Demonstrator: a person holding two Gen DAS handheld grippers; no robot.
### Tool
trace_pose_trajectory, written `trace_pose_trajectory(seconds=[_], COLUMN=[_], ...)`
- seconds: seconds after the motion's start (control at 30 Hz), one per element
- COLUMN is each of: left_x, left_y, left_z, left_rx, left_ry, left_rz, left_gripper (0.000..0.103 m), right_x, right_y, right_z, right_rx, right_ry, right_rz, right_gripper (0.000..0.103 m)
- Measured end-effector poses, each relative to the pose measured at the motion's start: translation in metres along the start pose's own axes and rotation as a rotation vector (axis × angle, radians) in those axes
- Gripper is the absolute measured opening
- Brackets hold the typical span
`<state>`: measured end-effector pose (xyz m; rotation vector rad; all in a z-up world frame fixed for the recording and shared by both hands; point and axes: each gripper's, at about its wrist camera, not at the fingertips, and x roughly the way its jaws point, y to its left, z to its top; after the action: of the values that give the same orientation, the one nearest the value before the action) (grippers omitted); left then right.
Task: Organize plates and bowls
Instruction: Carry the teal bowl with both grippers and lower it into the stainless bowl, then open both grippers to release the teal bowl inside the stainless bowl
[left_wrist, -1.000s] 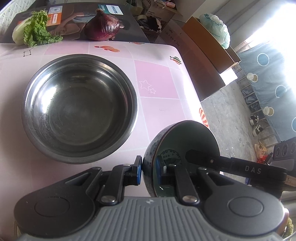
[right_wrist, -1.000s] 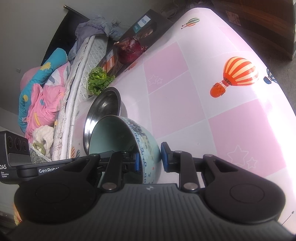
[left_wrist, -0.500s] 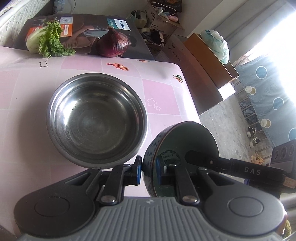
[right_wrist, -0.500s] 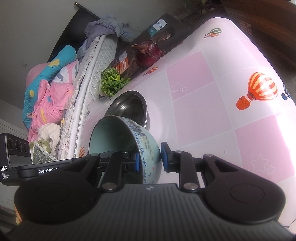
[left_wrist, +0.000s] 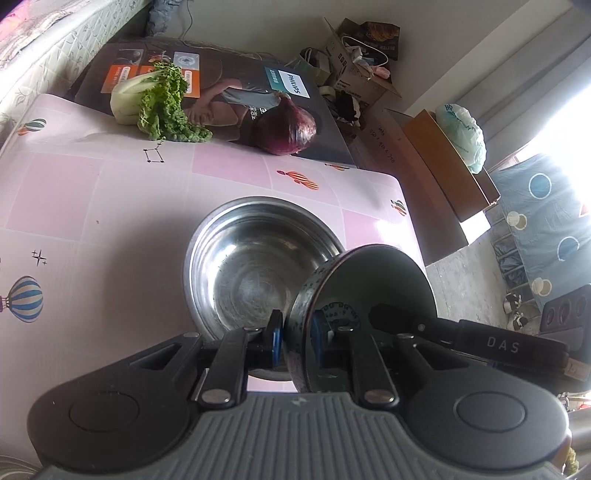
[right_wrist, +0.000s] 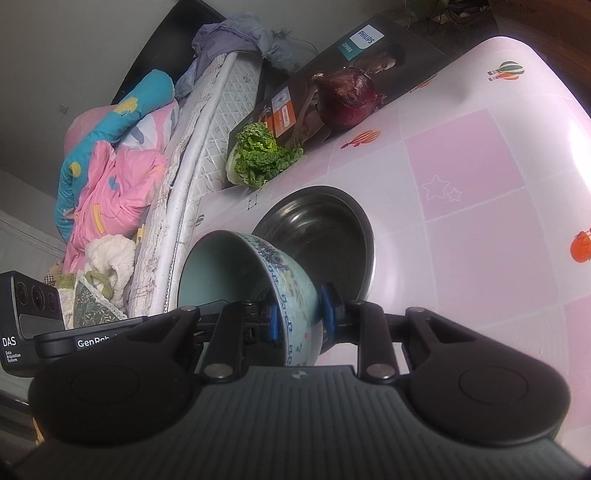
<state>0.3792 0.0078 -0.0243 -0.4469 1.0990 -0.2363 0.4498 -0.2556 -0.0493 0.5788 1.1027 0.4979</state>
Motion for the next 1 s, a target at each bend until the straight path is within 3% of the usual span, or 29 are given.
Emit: trace_pose_trajectory(seconds=[0.6, 0.83, 1.0], left_x=[0.046, 0.045, 0.033], left_y=[0.049, 0.058, 0.059], left_z=[0.022, 0.02, 0.02], left_rx=[-0.102, -0.128, -0.145], left_ry=[0.05, 0.039, -0.017], left_rz=[0.01, -0.016, -0.058], left_gripper=[0.017, 0.029, 0.035], right_x=[0.08, 0.076, 0.061], right_y=[-0.011, -0.019, -0.017], right_z=[0.03, 0.032, 0.03], right_rx=[0.016, 0.048, 0.048], right_ry=[0.044, -0.003, -0.054], right_rz=[-0.051, -0.026, -0.019], right_gripper=[0.023, 0.024, 0.024])
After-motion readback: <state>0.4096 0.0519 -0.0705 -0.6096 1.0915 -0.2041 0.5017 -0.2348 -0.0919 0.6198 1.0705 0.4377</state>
